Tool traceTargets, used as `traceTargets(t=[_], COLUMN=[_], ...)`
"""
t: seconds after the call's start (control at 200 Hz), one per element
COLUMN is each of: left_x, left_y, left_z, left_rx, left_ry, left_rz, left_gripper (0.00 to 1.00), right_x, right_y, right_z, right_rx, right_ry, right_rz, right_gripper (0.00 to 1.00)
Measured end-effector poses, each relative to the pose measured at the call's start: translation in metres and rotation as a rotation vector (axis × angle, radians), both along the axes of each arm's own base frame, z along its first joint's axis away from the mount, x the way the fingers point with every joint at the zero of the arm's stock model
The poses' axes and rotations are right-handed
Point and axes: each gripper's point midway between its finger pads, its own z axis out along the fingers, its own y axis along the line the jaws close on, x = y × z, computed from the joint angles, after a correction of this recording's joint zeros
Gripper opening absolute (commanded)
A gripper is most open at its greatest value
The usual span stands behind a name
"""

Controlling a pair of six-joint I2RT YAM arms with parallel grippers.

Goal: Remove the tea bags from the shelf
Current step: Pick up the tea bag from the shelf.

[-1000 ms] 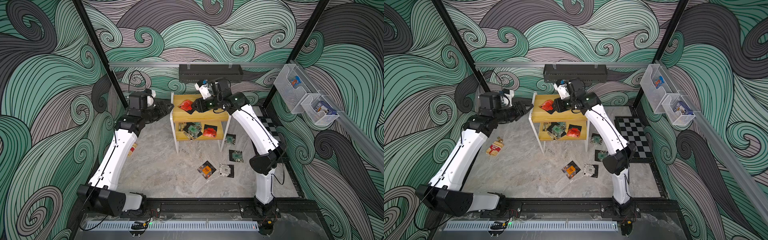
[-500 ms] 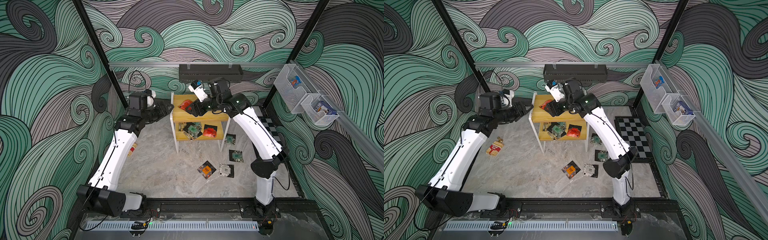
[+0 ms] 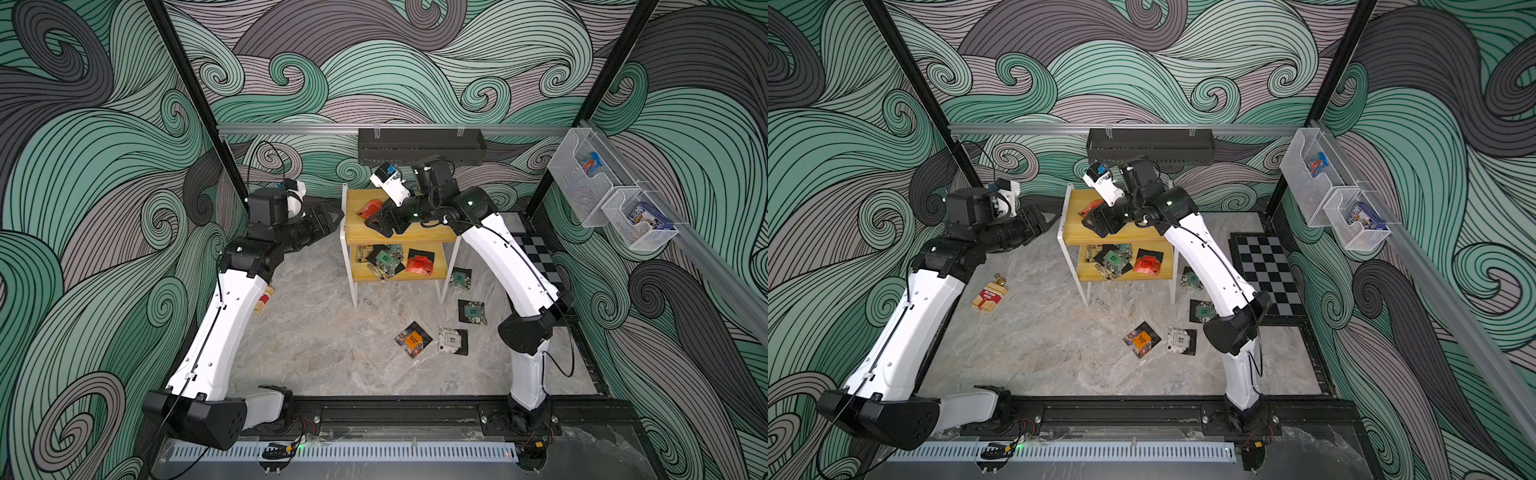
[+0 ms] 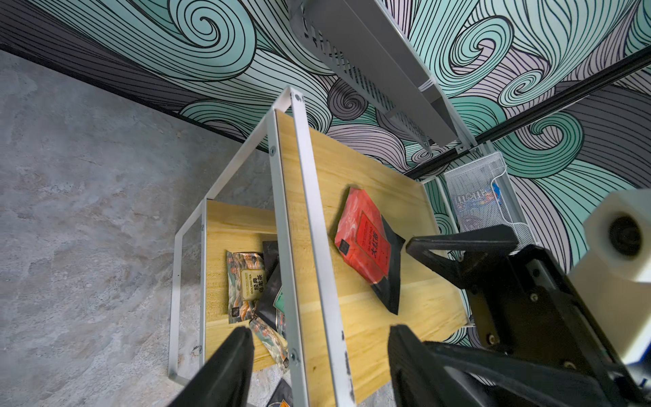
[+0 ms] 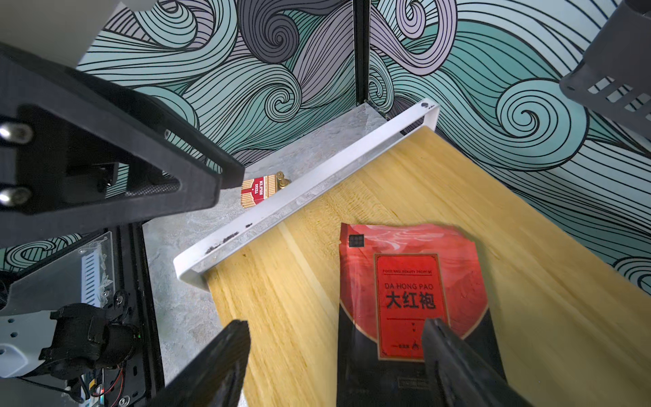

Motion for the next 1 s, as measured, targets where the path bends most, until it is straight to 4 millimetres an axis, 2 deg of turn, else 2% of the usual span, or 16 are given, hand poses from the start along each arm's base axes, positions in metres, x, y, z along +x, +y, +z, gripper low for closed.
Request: traceTargets(t=[0.115, 0.225, 0.46, 0.74, 0.881, 1.001], left_x=[-0.001, -0.001, -0.002, -0.007, -0.007, -0.007], left_y=[0.000, 0.001, 0.001, 0.004, 0.004, 0.004], left_z=[-0.005, -0.009, -0.015, -0.017, -0.019, -0.023], left_rx=[0.004, 0.006, 0.009, 0.013, 0.013, 0.015], left_ry=[0.015, 0.024, 0.040, 0.042, 0.046, 0.054], left_rz=[0.002, 0.003, 0.004, 0.012, 0.013, 0.013], left_gripper=[0.64, 0.64, 0.64, 0.64, 0.64, 0.64], right_x=[0.000, -0.001, -0.006, -0.037, -0.047, -0.051], right_y=[0.001, 0.003, 0.005, -0.007, -0.012, -0.014], right_z=[-0.007, -0.023, -0.025, -0.027, -0.030, -0.034], right_rx=[-0.011, -0.041, -0.054, -0.115, -0.171, -0.229], right_ry=[0.011, 0.033, -0.001, -0.036, -0.087, -0.149], right_rz=[0.007, 0.018, 0.031, 0.058, 0.070, 0.070], right_gripper=[0.81, 0.81, 0.81, 0.81, 0.77, 0.70])
